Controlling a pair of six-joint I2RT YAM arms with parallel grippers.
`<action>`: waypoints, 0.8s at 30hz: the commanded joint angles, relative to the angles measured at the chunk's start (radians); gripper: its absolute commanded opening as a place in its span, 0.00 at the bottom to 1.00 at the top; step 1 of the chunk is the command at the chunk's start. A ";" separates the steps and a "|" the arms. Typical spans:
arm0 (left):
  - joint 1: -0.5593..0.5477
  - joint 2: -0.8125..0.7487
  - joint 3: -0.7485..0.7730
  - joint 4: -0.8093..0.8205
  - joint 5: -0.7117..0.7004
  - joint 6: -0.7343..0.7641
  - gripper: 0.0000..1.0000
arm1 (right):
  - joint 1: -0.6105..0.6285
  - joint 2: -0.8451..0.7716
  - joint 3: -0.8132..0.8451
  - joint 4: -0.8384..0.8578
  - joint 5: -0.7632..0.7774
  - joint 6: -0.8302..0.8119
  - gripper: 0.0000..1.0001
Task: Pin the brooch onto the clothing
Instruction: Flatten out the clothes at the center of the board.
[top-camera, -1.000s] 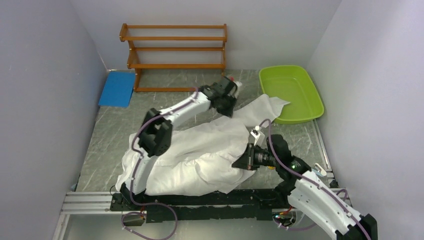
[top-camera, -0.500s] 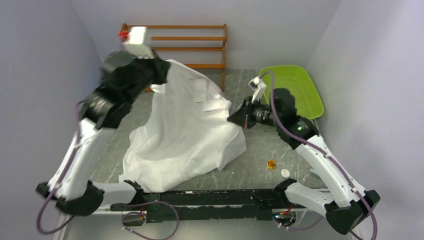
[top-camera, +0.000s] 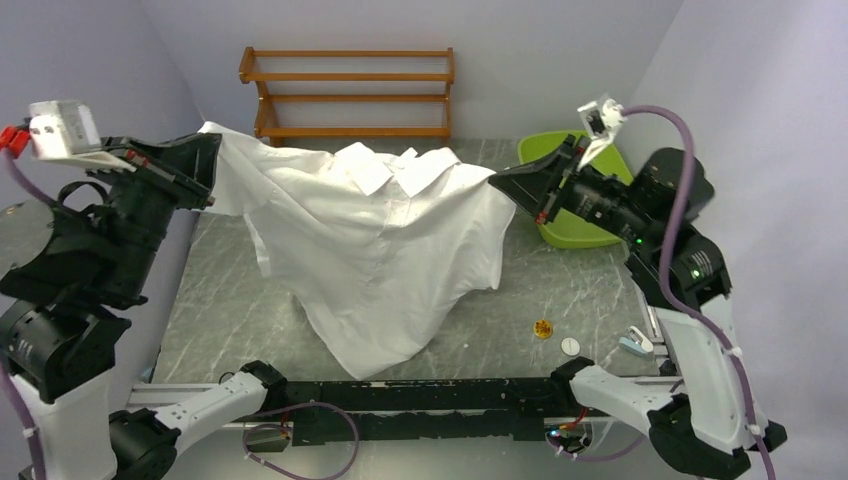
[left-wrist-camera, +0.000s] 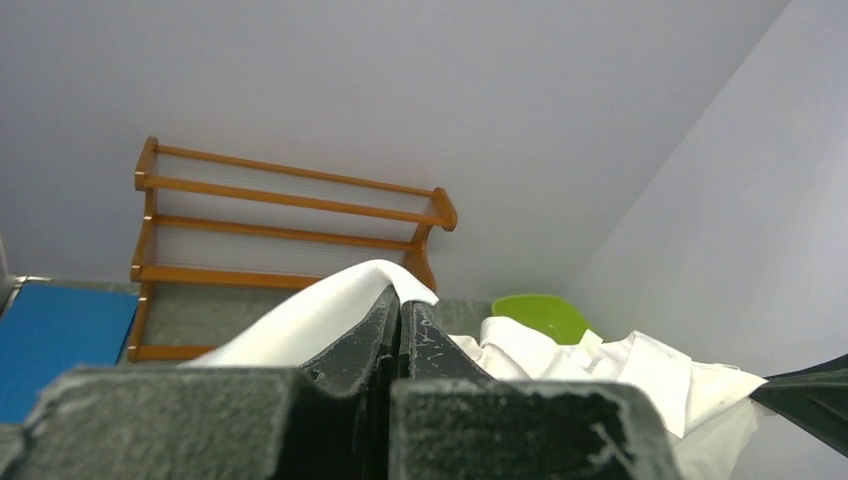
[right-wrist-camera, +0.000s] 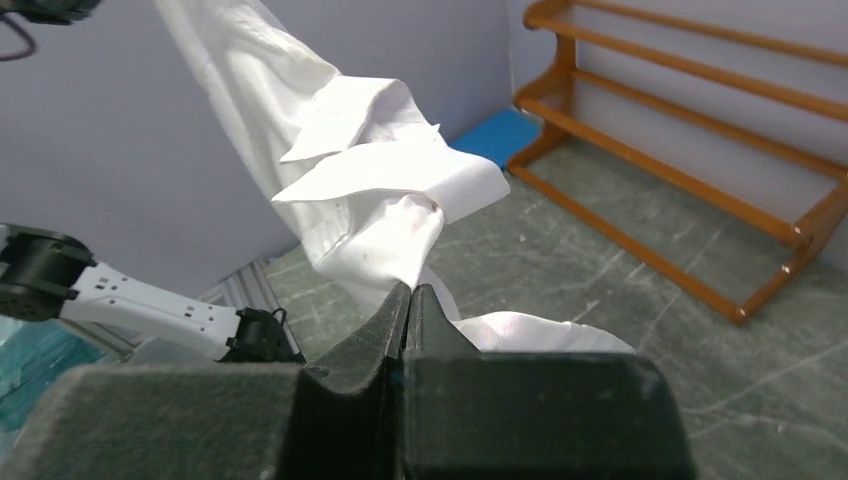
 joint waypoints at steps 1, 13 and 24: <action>-0.001 -0.019 0.064 0.008 0.066 -0.036 0.03 | -0.003 -0.084 0.045 0.095 -0.067 0.001 0.00; -0.001 0.031 0.095 -0.018 0.063 -0.028 0.03 | -0.003 -0.122 0.006 0.141 -0.007 0.047 0.00; 0.007 0.203 -0.289 -0.083 -0.254 -0.053 0.03 | -0.044 0.063 -0.338 0.205 0.044 0.088 0.00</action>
